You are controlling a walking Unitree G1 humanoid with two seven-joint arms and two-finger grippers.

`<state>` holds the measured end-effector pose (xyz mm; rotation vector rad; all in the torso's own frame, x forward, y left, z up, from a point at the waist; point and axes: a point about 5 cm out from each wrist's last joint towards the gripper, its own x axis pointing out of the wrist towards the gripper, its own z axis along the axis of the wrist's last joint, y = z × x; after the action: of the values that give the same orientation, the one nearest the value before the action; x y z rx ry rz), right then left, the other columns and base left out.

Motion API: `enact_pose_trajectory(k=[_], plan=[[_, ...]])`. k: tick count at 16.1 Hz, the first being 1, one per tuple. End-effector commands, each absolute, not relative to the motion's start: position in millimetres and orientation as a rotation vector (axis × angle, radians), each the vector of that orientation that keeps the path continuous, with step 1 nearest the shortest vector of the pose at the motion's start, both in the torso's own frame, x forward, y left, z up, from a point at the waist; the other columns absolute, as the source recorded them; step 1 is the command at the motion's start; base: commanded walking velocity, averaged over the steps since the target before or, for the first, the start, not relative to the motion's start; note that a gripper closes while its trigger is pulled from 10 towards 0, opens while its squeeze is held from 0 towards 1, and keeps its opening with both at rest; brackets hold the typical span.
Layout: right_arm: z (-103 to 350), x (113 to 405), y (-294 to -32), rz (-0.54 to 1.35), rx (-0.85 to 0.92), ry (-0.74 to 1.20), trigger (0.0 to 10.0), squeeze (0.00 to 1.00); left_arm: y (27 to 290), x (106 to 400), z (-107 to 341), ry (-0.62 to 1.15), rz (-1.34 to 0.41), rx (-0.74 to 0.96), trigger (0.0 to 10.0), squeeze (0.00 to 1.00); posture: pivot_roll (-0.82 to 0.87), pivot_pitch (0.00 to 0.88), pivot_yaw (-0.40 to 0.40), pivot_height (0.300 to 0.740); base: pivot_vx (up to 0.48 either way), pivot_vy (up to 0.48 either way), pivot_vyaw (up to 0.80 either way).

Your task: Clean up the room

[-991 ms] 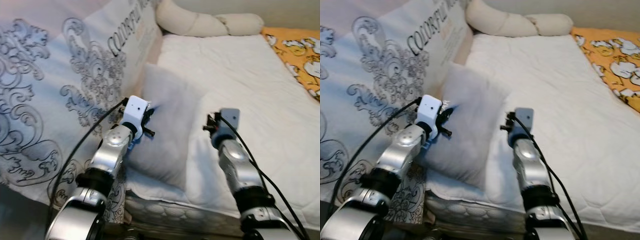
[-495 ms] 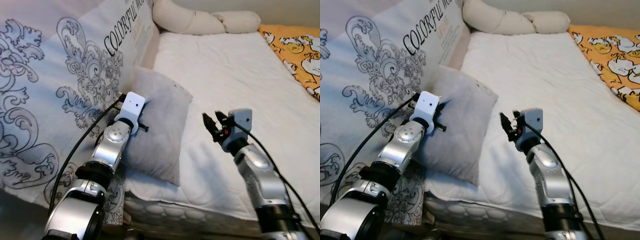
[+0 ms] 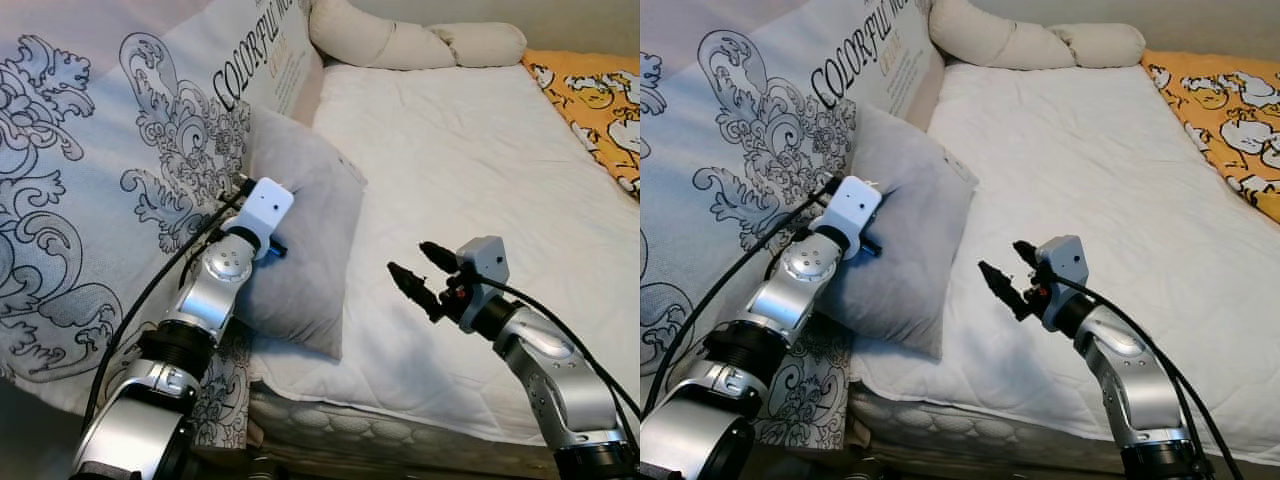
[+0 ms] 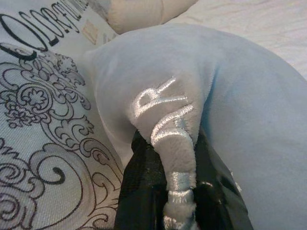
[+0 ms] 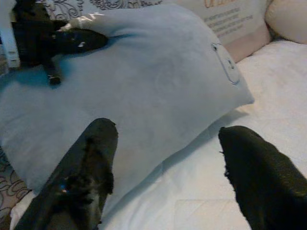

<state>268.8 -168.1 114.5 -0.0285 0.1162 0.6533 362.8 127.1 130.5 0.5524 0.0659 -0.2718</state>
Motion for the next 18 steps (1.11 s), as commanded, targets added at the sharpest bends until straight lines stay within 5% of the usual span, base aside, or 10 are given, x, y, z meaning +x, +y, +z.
enact_pose_trajectory(k=[1, 5, 6, 7, 11, 17, 18], plan=[[113.4, 265.8, -165.1, 0.671, -0.036, 0.126, 10.0, 1.0, 126.1, 366.5, 149.5, -0.012, -0.261, 0.594, 10.0, 0.0, -0.01, 0.0, 0.048, 0.74, 0.0, 0.0, 0.0], [112.5, 262.2, -162.5, 0.668, 0.043, 0.126, 10.0, 1.0, 123.4, 365.0, 146.2, 0.026, -0.339, 0.614, 10.0, 0.0, -0.01, 0.0, 0.046, 0.74, 0.0, 0.0, 0.0], [114.2, 261.8, -160.2, 0.675, 0.085, 0.123, 10.0, 1.0, 124.2, 365.5, 146.8, 0.032, -0.357, 0.621, 10.0, 0.22, -0.01, 0.0, 0.048, 0.74, 0.0, 0.0, 0.0], [115.1, 261.3, -157.6, 0.691, 0.09, 0.12, 10.0, 1.0, 127.1, 367.0, 149.6, 0.029, -0.346, 0.613, 10.0, 1.0, -0.01, 0.0, 0.052, 0.74, 0.0, 0.0, 0.0], [112.0, 260.5, -156.0, 0.645, 0.114, 0.127, 10.0, 1.0, 130.5, 367.6, 170.2, -0.054, -0.348, 0.609, 10.0, 1.0, -0.01, 0.0, 0.06, 0.74, 0.0, 0.0, 0.0], [126.5, 263.1, -155.3, 0.459, 0.131, 0.017, 10.0, 1.0, 119.6, 345.4, 201.6, -0.188, -0.414, 0.244, 10.0, 1.0, -0.01, 0.0, 0.065, 0.74, 0.0, 0.0, 0.0], [126.2, 261.6, -154.4, 0.443, 0.121, 0.014, 10.0, 1.0, 119.9, 343.1, 199.6, -0.194, -0.409, 0.258, 10.0, 0.67, -0.01, 0.0, 0.06, 0.74, 0.0, 0.0, 0.0]])
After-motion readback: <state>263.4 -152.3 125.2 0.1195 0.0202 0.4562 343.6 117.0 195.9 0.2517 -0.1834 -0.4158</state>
